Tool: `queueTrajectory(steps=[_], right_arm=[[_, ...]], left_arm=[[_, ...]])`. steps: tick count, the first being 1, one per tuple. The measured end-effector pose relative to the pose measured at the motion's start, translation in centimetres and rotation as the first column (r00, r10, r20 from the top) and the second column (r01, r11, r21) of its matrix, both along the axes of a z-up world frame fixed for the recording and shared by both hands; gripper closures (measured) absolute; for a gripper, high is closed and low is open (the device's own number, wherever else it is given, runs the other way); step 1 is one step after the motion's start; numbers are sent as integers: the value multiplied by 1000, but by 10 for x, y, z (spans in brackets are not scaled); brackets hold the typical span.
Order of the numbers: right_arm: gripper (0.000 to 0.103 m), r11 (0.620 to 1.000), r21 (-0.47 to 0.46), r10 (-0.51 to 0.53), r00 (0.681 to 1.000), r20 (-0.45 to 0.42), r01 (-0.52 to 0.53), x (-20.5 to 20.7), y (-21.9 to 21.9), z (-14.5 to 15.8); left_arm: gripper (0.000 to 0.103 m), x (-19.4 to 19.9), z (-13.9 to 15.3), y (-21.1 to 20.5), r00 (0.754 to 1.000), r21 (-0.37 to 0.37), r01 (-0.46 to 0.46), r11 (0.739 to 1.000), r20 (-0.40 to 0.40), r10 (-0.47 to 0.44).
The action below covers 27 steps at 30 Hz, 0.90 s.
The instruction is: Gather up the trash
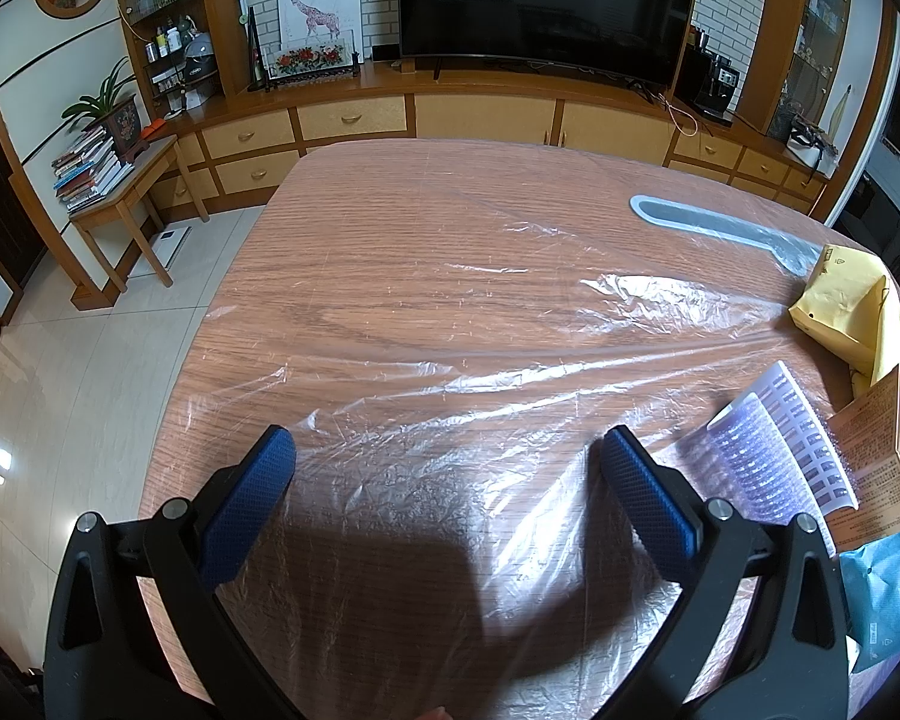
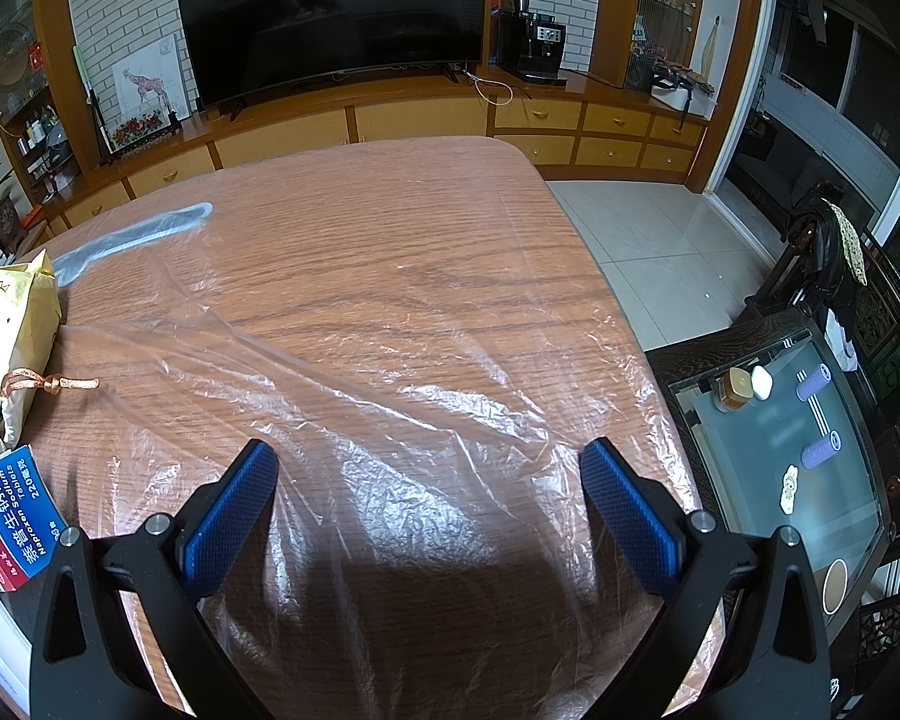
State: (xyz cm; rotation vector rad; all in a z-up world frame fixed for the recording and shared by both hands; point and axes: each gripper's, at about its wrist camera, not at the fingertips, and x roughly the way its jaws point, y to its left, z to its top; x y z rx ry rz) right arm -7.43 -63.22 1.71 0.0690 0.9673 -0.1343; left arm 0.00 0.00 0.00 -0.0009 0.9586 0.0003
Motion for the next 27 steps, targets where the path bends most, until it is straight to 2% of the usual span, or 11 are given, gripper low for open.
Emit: queueTrajectory(steps=[18, 21, 23, 27], right_arm=[[4, 1000, -2, -4, 1000, 2, 4, 2, -2, -1], [4, 1000, 8, -18, 999, -31, 18, 4, -5, 0], [4, 998, 46, -41, 999, -27, 42, 0, -7, 7], [4, 996, 83, -43, 996, 73, 36, -30, -2, 50]], left_arm=[[1, 0, 0, 0, 1000, -1, 0, 1000, 0, 0], [1, 0, 0, 0, 1000, 0, 7, 1000, -4, -7], [2, -2, 5, 3, 1000, 0, -5, 1000, 0, 5], [2, -21, 38, 4, 997, -38, 6, 999, 74, -3]])
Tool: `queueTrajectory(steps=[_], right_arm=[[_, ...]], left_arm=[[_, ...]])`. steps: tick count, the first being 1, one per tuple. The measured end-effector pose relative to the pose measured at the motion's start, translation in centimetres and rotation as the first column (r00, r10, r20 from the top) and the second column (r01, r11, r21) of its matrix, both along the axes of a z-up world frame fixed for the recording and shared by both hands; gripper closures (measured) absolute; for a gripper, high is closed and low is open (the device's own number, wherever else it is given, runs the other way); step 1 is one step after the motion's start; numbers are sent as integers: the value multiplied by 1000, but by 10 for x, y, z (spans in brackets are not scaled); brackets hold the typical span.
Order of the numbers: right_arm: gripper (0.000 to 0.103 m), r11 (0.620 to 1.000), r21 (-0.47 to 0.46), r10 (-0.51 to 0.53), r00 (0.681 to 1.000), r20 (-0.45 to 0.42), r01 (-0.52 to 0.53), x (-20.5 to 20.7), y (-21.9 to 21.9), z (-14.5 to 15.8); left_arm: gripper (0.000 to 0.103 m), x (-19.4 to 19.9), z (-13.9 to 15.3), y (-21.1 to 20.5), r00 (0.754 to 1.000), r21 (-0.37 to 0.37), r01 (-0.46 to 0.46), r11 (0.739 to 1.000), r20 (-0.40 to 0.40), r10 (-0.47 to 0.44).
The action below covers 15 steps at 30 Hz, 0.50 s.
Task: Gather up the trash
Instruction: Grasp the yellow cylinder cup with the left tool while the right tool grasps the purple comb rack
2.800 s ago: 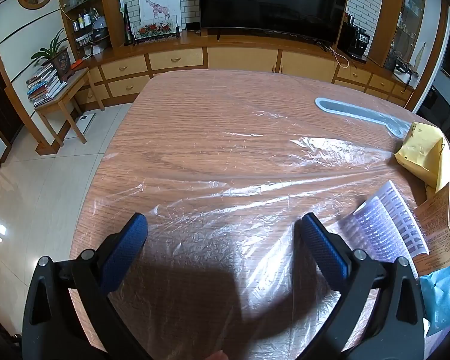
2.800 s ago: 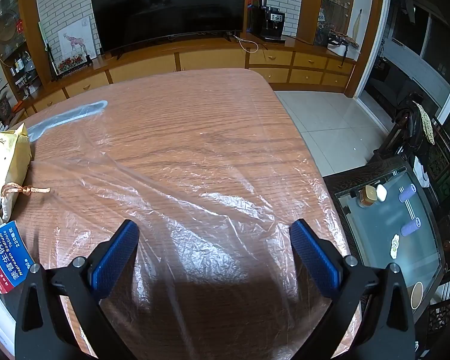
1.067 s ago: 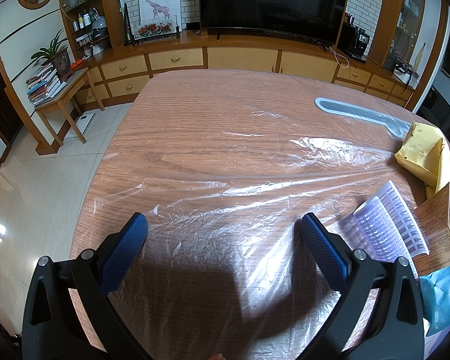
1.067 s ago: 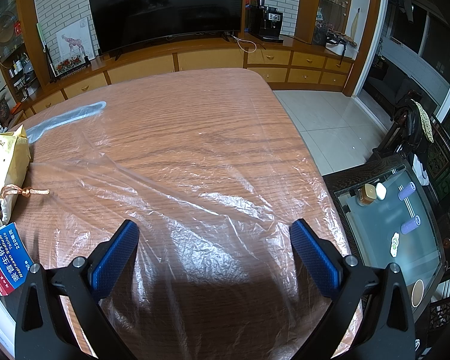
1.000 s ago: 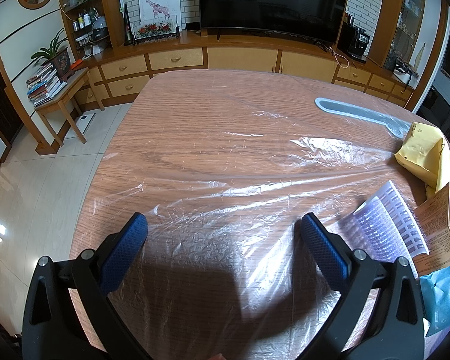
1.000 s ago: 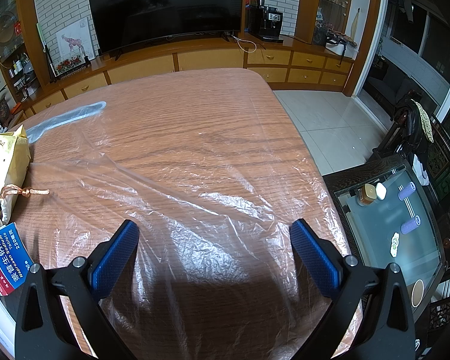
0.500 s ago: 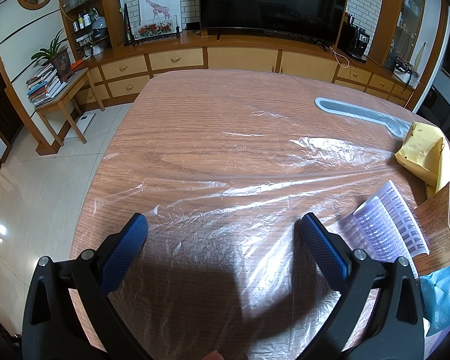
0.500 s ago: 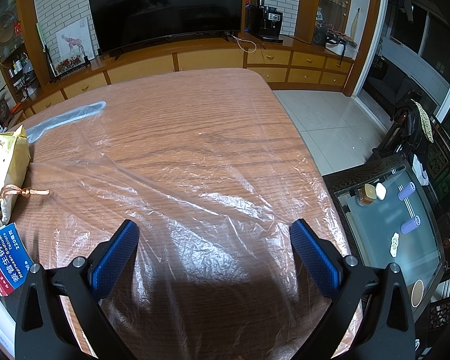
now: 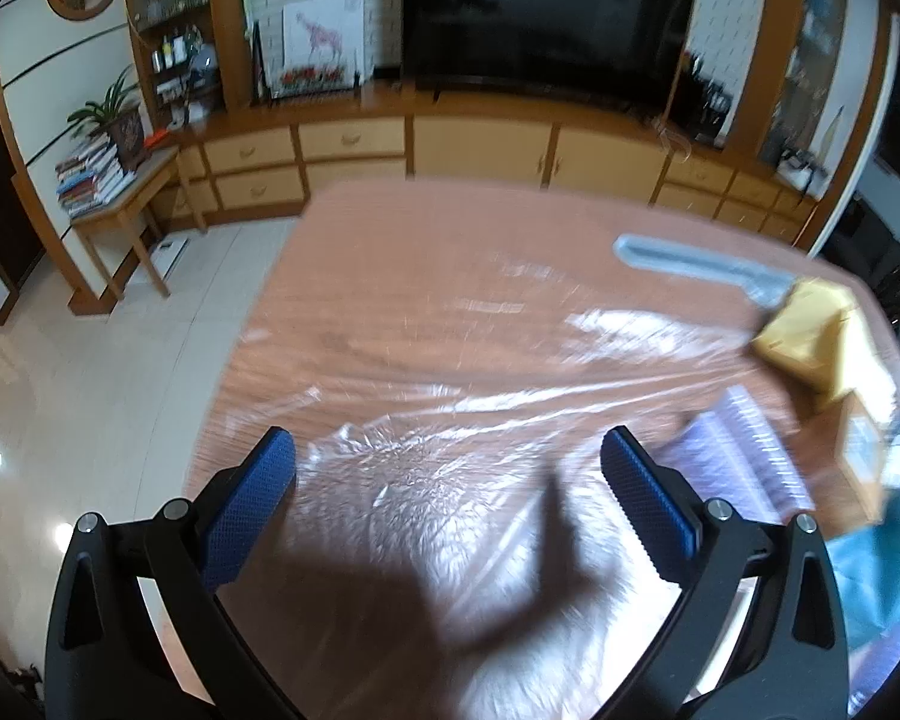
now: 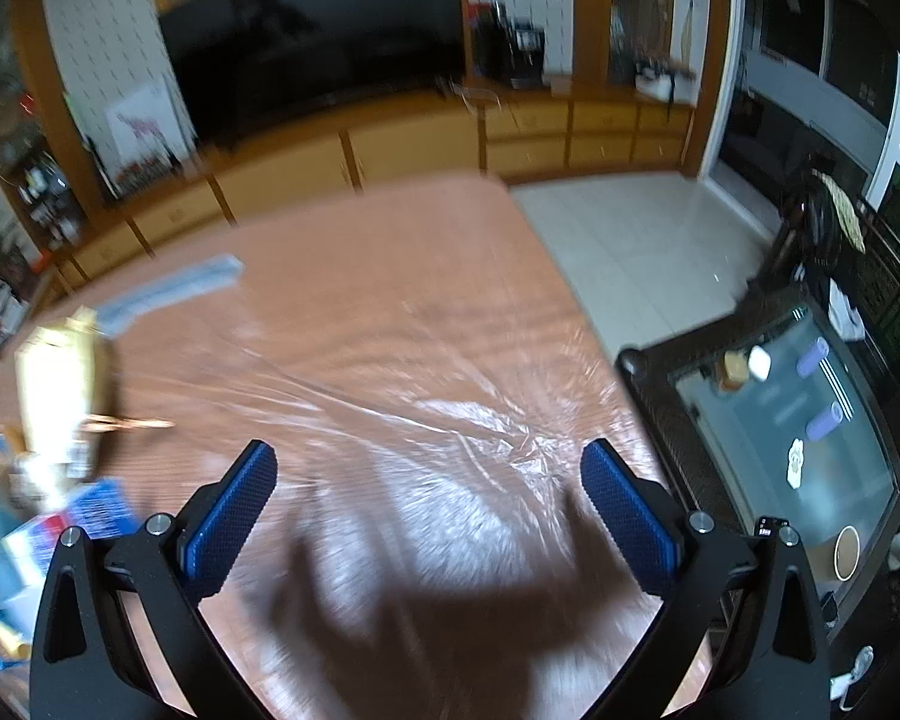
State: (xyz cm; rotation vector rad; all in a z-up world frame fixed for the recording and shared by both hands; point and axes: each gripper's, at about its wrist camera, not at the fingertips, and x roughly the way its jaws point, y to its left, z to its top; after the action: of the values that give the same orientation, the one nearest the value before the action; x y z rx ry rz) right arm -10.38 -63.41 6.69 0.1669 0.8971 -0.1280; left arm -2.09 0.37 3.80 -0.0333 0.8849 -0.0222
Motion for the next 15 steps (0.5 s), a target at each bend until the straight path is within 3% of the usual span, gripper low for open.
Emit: queueTrajectory(steps=[4, 7, 11, 15], right_arm=[[4, 994, -14, 105, 994, 35, -104, -40, 26, 34], [4, 975, -16, 223, 974, 30, -222, -79, 56, 49], [4, 948, 11, 319, 948, -27, -318, -115, 92, 42], [4, 915, 30, 404, 910, -94, -403, -135, 127, 24]], left_arm=[[2, -37, 27, -3, 996, -42, 68, 997, 54, -66], [2, -76, 41, -18, 984, -81, 172, 982, 69, -167], [2, -116, 45, -47, 953, -77, 299, 951, 67, -294], [1, -149, 39, -82, 904, -60, 428, 902, 37, -426]])
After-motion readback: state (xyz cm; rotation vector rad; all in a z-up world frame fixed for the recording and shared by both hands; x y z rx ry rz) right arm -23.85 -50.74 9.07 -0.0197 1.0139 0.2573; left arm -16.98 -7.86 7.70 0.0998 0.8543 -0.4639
